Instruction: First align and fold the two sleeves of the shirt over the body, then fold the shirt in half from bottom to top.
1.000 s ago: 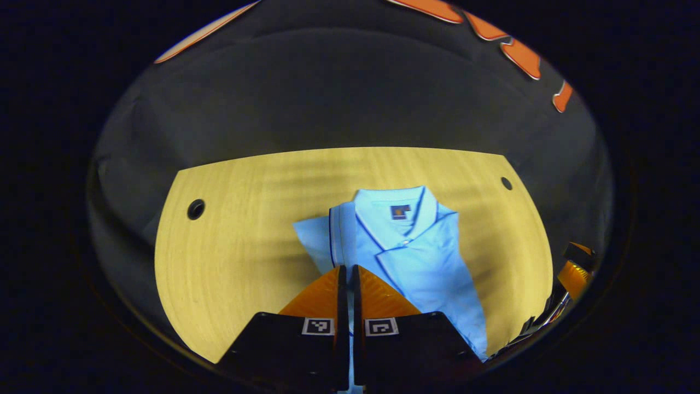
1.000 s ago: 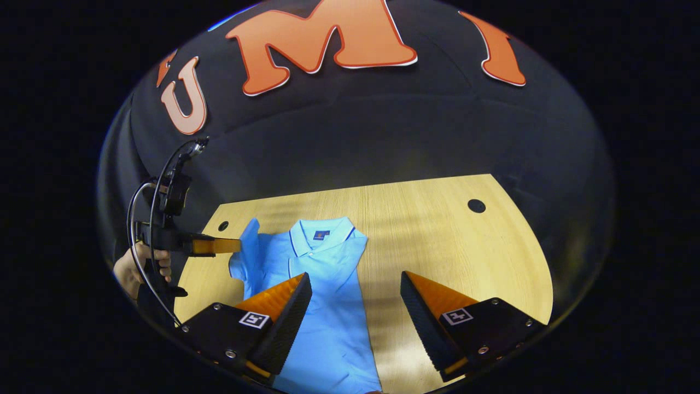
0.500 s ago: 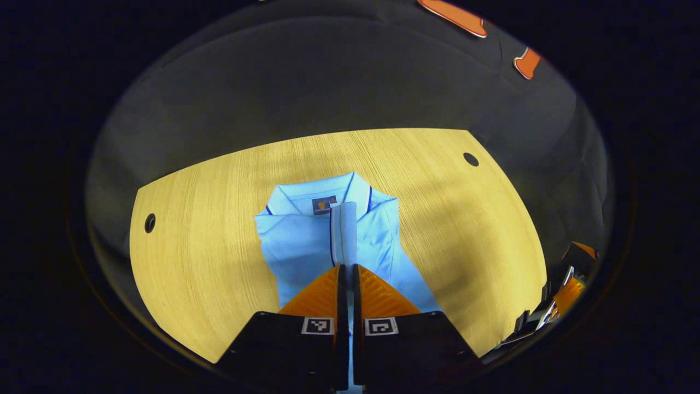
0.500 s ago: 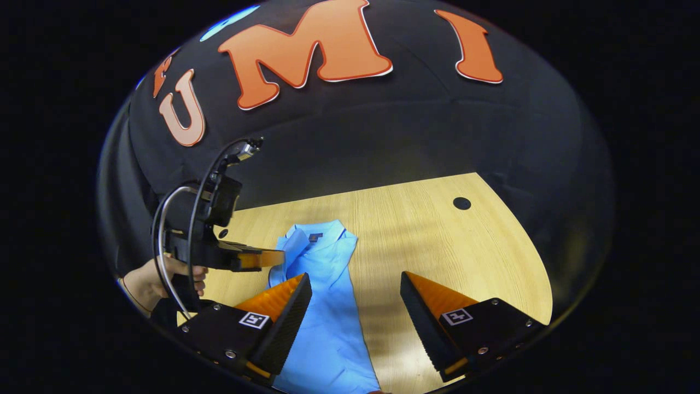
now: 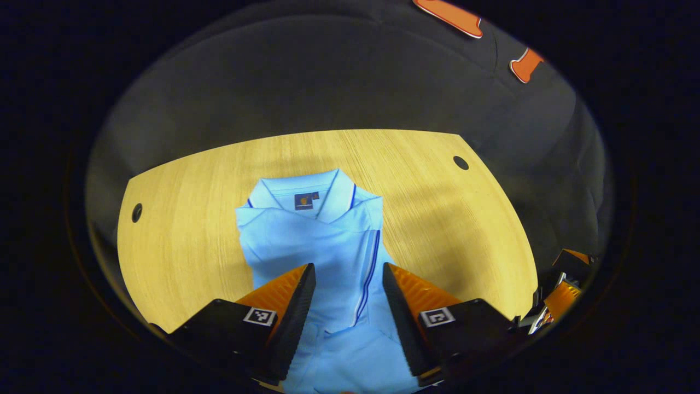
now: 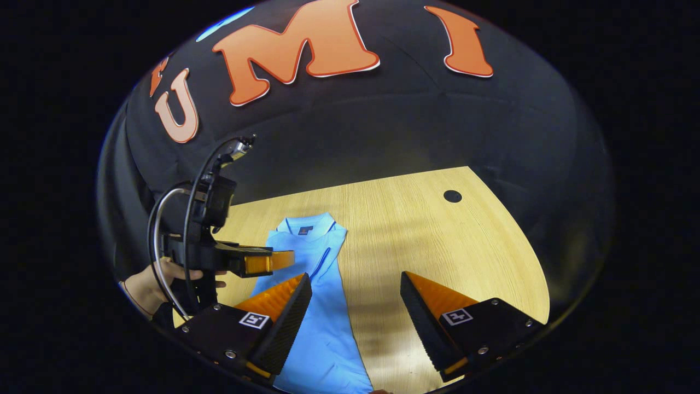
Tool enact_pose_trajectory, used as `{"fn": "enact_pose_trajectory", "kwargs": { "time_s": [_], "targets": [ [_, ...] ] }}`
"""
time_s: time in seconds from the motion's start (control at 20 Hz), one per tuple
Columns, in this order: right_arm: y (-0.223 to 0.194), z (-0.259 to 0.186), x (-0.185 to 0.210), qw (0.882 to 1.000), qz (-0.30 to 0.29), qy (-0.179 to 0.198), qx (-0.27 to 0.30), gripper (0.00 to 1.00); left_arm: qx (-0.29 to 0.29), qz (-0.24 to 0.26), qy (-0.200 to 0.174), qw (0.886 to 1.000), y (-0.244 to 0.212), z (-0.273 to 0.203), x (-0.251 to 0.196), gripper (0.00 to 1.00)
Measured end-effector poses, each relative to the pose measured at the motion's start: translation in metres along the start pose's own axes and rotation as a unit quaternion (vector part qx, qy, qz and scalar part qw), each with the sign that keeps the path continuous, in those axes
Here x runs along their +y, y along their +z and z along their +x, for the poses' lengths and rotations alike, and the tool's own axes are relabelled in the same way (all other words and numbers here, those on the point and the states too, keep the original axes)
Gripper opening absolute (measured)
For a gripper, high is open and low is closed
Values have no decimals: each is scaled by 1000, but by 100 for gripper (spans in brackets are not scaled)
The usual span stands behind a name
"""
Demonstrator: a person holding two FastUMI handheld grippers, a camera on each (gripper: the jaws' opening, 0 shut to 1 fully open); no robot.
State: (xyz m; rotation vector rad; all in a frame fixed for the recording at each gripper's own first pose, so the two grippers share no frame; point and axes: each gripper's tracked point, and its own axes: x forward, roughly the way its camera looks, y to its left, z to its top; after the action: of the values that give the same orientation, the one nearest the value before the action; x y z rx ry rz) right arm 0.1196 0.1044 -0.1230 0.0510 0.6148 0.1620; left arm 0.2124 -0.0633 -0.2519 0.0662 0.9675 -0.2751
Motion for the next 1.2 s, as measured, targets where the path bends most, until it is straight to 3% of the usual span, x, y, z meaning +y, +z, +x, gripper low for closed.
{"fn": "enact_pose_trajectory", "kwargs": {
  "time_s": [0.1, 0.6, 1.0, 1.2],
  "targets": [
    [-3, 4, 4, 1000, -3, 2, 8, 99, -7, -9, 19, 1000, -5, -15, 17, 100],
    [-52, 19, 28, 996, -48, 3, 78, 99, -10, -64, 68, 996, -69, -80, 106, 100],
    [-145, 1, 14, 980, -84, -21, 177, 99, 61, -67, 80, 993, -181, -106, 136, 100],
    [-200, -23, -2, 967, -92, -33, 236, 99, 88, -69, 87, 990, -224, -120, 144, 100]
  ]
}}
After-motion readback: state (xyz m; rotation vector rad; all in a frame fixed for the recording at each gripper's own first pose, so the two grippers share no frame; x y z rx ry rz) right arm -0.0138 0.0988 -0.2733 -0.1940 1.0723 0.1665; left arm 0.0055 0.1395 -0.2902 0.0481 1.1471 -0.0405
